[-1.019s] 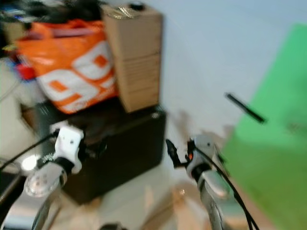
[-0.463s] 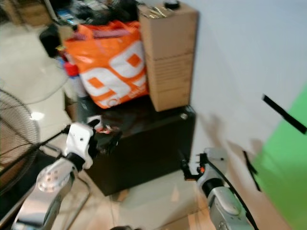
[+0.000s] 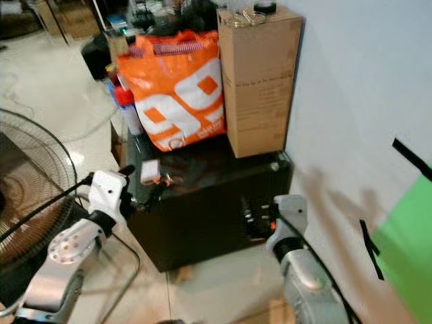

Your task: Hang keys on a hook

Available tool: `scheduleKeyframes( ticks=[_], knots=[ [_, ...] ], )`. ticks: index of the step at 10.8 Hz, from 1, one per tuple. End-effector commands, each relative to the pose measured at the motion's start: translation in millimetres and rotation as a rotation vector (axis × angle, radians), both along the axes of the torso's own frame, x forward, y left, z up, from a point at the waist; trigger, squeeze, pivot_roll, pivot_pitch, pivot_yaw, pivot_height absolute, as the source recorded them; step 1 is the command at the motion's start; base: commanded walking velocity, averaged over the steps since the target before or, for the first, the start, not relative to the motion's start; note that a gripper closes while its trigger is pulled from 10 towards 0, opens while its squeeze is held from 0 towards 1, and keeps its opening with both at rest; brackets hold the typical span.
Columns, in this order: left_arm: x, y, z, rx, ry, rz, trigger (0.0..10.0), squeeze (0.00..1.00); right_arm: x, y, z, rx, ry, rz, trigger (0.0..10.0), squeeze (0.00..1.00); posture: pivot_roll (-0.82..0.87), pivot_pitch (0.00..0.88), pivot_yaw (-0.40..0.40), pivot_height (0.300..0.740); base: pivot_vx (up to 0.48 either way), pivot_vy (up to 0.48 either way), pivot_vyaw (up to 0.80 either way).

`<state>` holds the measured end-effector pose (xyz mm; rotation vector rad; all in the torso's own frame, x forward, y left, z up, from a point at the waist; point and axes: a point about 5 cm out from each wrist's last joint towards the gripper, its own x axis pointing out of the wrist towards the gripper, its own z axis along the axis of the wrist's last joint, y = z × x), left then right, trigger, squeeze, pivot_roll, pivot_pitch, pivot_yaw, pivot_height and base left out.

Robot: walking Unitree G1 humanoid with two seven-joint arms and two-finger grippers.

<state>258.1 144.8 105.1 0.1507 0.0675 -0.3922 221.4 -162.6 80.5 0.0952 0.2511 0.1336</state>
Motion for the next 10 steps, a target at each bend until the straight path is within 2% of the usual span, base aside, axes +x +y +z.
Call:
scheduleKeyframes(
  ticks=[1, 2, 3, 9, 10],
  knots=[
    [4.1, 6.0, 4.0, 0.025, -0.017, 0.017, 10.0, 0.0, 3.1, 4.2, 0.9, -0.002, -0.007, 0.017, 10.0, 1.0, -0.02, 0.0, 0.091, 0.74, 0.307, 0.0, 0.0],
    [4.5, 5.5, 5.0, 0.022, -0.02, 0.017, 10.0, 0.0, 3.8, 5.2, 0.3, -0.023, -0.003, 0.042, 10.0, 1.0, -0.02, 0.0, 0.082, 0.74, 0.311, 0.0, 0.0],
    [4.2, 5.4, 5.1, 0.018, -0.024, 0.026, 10.0, 0.0, 6.2, 6.0, 0.3, -0.042, -0.006, 0.083, 10.0, 1.0, -0.02, 0.0, 0.075, 0.74, 0.345, 0.0, 0.8],
    [4.3, 3.0, 9.2, 0.049, -0.039, 0.009, 10.0, 0.0, 15.7, 2.6, 0.3, -0.086, 0.0, 0.138, 10.0, 1.0, 0.0, 0.0, 0.051, 0.74, 0.359, 0.0, 0.8],
    [4.6, 3.0, 9.7, 0.051, -0.04, 0.006, 10.0, 0.0, 15.7, 1.9, -0.5, -0.098, 0.004, 0.141, 10.0, 1.0, 0.0, 0.0, 0.053, 0.74, 0.36, 0.0, 0.0]
  ],
)
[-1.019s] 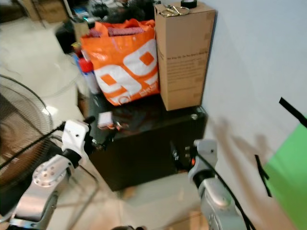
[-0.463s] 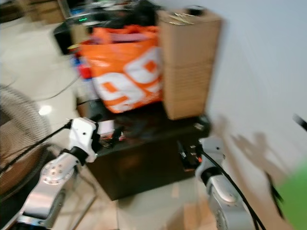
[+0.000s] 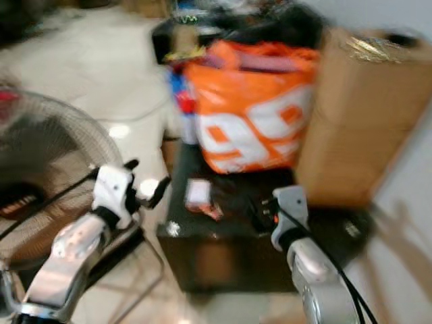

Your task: Hang keys on a hook

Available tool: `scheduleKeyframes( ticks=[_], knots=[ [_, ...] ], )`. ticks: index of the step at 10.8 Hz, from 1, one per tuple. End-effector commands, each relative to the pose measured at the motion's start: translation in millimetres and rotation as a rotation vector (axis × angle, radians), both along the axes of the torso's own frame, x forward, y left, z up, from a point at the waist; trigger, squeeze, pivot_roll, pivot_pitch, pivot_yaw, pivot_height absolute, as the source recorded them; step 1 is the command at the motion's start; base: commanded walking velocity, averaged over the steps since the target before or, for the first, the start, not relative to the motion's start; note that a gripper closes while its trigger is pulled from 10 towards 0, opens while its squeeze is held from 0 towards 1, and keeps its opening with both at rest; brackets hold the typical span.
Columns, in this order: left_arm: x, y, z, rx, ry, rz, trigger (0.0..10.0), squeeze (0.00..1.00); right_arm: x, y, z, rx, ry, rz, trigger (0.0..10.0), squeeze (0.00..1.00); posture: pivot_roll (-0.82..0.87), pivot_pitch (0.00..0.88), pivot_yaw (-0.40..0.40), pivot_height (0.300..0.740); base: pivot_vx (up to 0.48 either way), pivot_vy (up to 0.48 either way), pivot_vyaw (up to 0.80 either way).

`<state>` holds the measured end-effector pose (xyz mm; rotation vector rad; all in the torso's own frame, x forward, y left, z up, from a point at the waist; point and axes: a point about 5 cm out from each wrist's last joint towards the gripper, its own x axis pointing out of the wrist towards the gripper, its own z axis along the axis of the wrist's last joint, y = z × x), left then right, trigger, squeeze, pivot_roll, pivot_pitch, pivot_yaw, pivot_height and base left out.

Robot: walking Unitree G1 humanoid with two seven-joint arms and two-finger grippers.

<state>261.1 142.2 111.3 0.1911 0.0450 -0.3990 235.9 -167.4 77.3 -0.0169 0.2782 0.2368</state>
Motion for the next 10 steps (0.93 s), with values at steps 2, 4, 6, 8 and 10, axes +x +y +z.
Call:
scheduleKeyframes(
  ticks=[2, 4, 6, 8, 10],
  knots=[
    [3.3, 6.9, 4.0, 0.024, -0.01, 0.009, 10.0, 0.0, 2.1, 3.7, 2.3, -0.009, -0.006, -0.001, 10.0, 1.0, 0.0, 0.0, 0.055, 0.74, 0.36, 0.0, 0.0],
    [3.6, 8.0, 3.0, 0.041, 0.011, -0.036, 10.0, 0.0, 4.2, 3.2, -2.3, -0.076, 0.037, 0.036, 10.0, 1.0, 0.0, 0.0, 0.054, 0.74, 0.152, 0.0, 0.0],
    [1.0, 5.9, -12.2, 0.128, 0.102, -0.156, 10.0, 0.0, 6.9, 12.2, -26.0, -0.095, 0.18, 0.141, 10.0, 1.0, 0.0, 0.0, 0.045, 0.74, 0.0, 0.0, 0.0],
    [-9.1, 3.5, -29.8, 0.19, 0.223, -0.277, 10.0, 0.0, 11.3, 20.0, -54.9, -0.1, 0.297, 0.195, 10.0, 0.0, -0.01, 0.0, 0.045, 0.74, 0.0, 0.0, 0.0],
    [-12.2, 0.9, -39.7, 0.21, 0.266, -0.31, 10.0, 0.0, 19.9, 25.3, -72.4, -0.105, 0.362, 0.181, 10.0, 0.0, -0.01, 0.0, 0.037, 0.74, 0.0, 0.0, 0.0]
  ],
)
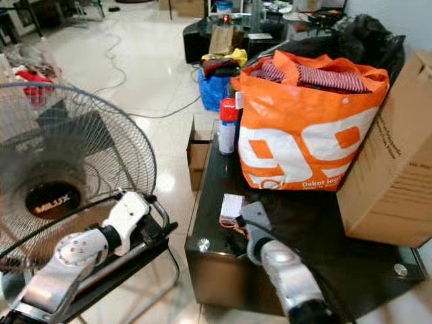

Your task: Hang keys on a hook

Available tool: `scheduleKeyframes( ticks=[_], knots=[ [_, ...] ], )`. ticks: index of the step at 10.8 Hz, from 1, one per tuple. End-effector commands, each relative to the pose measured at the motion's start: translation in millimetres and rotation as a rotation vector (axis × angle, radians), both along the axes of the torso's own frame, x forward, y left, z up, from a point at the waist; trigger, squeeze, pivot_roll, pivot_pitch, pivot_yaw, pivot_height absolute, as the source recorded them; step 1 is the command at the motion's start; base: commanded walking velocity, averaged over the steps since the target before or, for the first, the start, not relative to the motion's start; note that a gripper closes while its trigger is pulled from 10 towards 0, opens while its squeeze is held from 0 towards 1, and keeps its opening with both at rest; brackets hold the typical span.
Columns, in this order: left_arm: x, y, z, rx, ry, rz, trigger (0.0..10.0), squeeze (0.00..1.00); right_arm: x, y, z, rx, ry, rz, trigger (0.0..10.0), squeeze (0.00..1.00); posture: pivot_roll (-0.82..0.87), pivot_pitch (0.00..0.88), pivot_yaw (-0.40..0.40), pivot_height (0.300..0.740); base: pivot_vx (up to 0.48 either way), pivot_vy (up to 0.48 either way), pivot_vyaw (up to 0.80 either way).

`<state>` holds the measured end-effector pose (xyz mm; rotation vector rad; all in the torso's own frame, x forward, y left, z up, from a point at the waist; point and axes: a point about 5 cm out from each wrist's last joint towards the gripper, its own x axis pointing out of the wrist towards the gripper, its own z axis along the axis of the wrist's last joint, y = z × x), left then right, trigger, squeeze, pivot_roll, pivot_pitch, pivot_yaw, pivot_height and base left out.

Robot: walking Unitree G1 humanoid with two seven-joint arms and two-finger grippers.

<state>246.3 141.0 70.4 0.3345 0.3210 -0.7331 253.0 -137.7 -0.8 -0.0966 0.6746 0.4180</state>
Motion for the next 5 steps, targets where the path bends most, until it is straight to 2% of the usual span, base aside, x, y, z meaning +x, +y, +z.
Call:
scheduleKeyframes(
  ticks=[1, 3, 4, 5],
  knots=[
    [1.9, 0.4, 0.3, 0.008, 0.0, -0.011, 10.0, 0.0, 6.1, 0.6, 0.3, 0.004, -0.013, -0.016, 10.0, 0.0, 0.0, 0.0, 0.027, 0.74, 0.0, 0.0, 0.0],
    [-3.8, -1.1, -1.4, -0.004, 0.018, -0.068, 10.0, 0.0, 9.7, 5.5, -2.5, 0.047, -0.004, -0.061, 10.0, 0.0, 0.0, 0.0, 0.013, 0.74, 0.0, 0.0, 0.0],
    [-4.5, -0.8, -1.2, -0.005, 0.021, -0.073, 10.0, 0.0, 10.8, 5.1, -2.3, 0.036, -0.012, -0.068, 10.0, 0.0, 0.0, 0.005, 0.013, 0.74, 0.0, 0.0, 0.0],
    [-5.8, -0.8, -1.0, -0.01, 0.031, -0.092, 10.0, 0.0, 14.8, -0.9, -4.2, -0.006, -0.021, -0.128, 10.0, 0.0, 0.0, 0.017, 0.016, 0.74, 0.0, 0.0, 0.0]
  ],
)
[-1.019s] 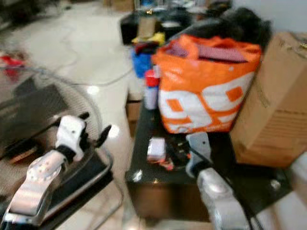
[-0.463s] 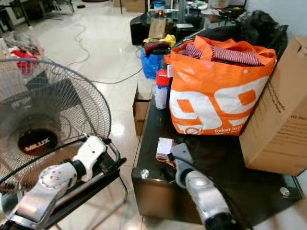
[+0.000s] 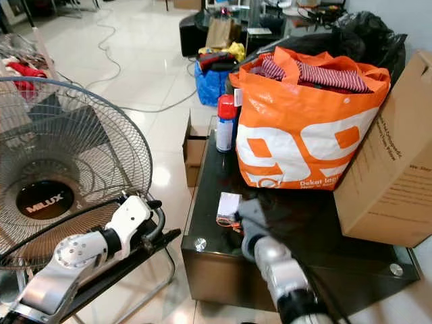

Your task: Hang keys on a hook

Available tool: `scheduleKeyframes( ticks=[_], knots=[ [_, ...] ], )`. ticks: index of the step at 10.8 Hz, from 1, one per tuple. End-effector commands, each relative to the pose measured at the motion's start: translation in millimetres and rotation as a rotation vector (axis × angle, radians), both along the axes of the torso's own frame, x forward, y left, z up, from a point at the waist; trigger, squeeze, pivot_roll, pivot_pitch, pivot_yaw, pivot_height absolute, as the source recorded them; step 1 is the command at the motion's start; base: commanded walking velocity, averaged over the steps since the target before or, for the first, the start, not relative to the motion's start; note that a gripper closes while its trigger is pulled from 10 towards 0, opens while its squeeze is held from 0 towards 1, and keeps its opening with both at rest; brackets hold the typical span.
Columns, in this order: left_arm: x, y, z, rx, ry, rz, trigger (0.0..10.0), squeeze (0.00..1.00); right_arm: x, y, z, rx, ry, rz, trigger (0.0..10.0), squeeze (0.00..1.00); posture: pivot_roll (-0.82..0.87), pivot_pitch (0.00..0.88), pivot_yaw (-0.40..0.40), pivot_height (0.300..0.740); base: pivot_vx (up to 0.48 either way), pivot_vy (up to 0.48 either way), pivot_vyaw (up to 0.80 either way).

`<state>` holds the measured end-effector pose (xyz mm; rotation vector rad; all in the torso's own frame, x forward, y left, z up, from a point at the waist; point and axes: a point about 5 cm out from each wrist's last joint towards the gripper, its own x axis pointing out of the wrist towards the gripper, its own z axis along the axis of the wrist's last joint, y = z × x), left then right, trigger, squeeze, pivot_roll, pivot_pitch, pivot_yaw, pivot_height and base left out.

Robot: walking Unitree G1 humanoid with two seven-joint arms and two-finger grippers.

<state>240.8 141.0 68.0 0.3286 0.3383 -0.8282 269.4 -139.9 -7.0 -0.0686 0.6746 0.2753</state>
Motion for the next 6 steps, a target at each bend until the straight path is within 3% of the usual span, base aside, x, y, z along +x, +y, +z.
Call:
scheduleKeyframes(
  ticks=[1, 2, 3, 4, 5, 6],
  knots=[
    [-2.1, -1.8, 1.1, -0.002, 0.007, -0.033, 10.0, 0.0, 0.8, -8.5, -3.6, -0.023, 0.01, -0.055, 10.0, 0.0, 0.0, 0.025, 0.021, 0.74, 0.0, 0.0, 0.0],
    [-2.8, -2.3, 1.0, -0.003, 0.01, -0.044, 10.0, 0.0, 0.1, -12.2, -5.5, -0.042, 0.022, -0.068, 10.0, 0.0, 0.0, 0.027, 0.023, 0.74, 0.0, 0.0, 0.0],
    [-2.6, -3.2, 1.6, -0.007, 0.014, -0.052, 10.0, 0.0, -1.3, -15.8, -7.5, -0.071, 0.036, -0.071, 8.4, 0.0, 0.0, 0.029, 0.026, 0.74, 0.0, 0.0, 0.0],
    [-2.4, -3.7, 1.8, -0.009, 0.018, -0.059, 10.0, 0.0, -2.2, -17.6, -8.9, -0.085, 0.045, -0.075, 4.1, 0.0, 0.0, 0.031, 0.028, 0.74, 0.0, 0.0, 0.0],
    [-2.6, -5.2, 2.4, -0.006, 0.035, -0.093, 10.0, 0.0, -4.3, -20.9, -13.1, -0.091, 0.075, -0.112, 1.5, 0.0, 0.0, 0.033, 0.031, 0.74, 0.0, 0.0, 0.0],
    [-2.7, -5.0, 3.3, -0.005, 0.039, -0.105, 10.0, 0.0, -4.5, -20.2, -14.8, -0.069, 0.086, -0.124, 2.4, 0.0, 0.0, 0.034, 0.033, 0.74, 0.0, 0.0, 0.0]
  ],
)
